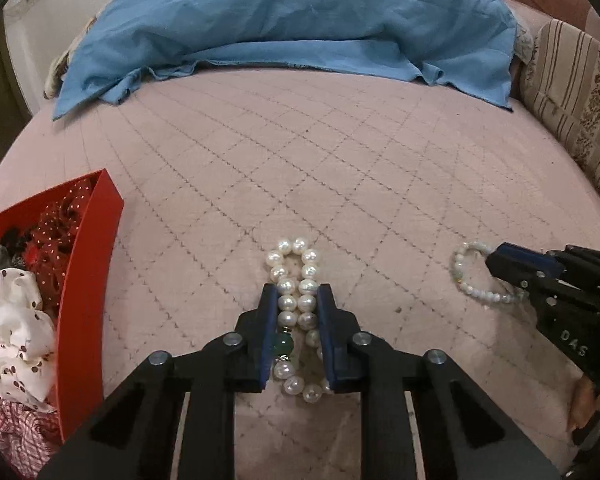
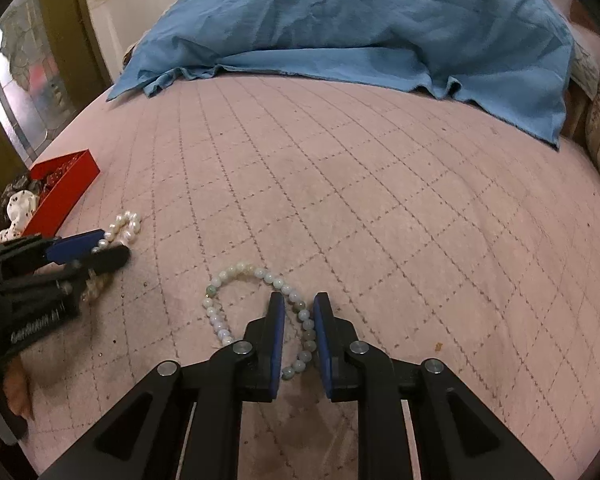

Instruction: Organize jewelry

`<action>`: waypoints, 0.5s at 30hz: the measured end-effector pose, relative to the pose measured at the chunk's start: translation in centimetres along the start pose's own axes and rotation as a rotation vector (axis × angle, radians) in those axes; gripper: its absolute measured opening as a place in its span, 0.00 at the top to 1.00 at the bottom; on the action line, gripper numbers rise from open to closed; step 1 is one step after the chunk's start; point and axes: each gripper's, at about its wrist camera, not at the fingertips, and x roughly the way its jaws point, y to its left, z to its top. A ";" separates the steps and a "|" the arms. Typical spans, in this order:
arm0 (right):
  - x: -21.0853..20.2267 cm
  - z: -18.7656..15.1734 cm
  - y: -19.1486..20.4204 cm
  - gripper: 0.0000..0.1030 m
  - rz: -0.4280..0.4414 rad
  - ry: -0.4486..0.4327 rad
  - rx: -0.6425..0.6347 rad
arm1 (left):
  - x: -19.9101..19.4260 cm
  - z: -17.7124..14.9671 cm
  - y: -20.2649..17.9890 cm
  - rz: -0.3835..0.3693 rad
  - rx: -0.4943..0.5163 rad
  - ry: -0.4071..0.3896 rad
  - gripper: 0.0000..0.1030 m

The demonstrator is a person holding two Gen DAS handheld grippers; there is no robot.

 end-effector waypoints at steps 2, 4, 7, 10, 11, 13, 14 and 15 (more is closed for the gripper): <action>-0.3 0.0 0.5 0.93 0.009 -0.006 -0.008 | -0.5 -0.1 0.3 -0.019 -0.023 0.007 0.82; -0.6 0.0 0.4 0.93 0.030 -0.014 0.019 | -1.2 -0.5 0.3 -0.042 -0.041 0.001 0.95; -1.8 0.0 0.3 0.93 0.054 -0.047 0.063 | -3.0 -1.0 0.2 -0.087 -0.052 -0.014 1.00; -3.2 -0.1 0.5 0.93 0.066 -0.080 0.081 | -5.2 -1.6 0.1 -0.085 -0.045 -0.049 1.00; -3.7 -0.2 0.6 0.93 0.072 -0.091 0.088 | -5.8 -1.8 0.1 -0.087 -0.045 -0.058 1.00; -4.5 -0.3 0.9 0.93 0.077 -0.110 0.095 | -6.8 -2.2 0.2 -0.091 -0.047 -0.068 1.00; -4.9 -0.4 1.2 0.93 0.076 -0.119 0.095 | -7.2 -2.3 0.3 -0.088 -0.048 -0.073 1.00; -5.3 -0.4 1.4 0.93 0.077 -0.126 0.097 | -7.5 -2.5 0.4 -0.086 -0.051 -0.076 1.00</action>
